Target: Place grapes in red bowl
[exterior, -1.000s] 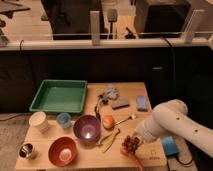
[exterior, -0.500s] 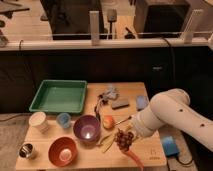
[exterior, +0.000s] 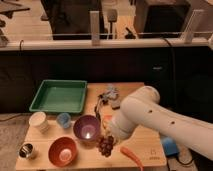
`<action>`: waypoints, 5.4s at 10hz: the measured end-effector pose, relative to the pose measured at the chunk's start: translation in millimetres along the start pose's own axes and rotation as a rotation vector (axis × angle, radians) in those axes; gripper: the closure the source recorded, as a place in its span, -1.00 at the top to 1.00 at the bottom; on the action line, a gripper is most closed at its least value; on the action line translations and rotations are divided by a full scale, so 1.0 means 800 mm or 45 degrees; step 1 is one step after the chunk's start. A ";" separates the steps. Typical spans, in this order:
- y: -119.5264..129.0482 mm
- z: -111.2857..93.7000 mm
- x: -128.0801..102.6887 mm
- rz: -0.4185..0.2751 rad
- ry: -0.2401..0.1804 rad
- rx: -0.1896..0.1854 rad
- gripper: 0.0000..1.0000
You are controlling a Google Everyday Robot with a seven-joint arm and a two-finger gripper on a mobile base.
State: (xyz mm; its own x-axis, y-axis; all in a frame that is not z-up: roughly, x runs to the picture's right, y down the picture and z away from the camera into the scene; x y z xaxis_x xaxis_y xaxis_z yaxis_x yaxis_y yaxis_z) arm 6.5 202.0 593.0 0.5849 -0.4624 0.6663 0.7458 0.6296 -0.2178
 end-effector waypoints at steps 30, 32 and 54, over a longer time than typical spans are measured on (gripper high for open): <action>-0.175 0.125 -0.079 -0.272 -0.192 -0.319 0.60; -0.176 0.125 -0.080 -0.271 -0.192 -0.318 0.60; -0.175 0.125 -0.080 -0.270 -0.192 -0.319 0.60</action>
State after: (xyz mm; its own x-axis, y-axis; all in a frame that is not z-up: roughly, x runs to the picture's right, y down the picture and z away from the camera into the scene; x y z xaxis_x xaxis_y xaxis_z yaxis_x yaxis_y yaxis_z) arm -167.4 206.1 652.3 0.3690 -0.4576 0.8090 0.9116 0.3480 -0.2189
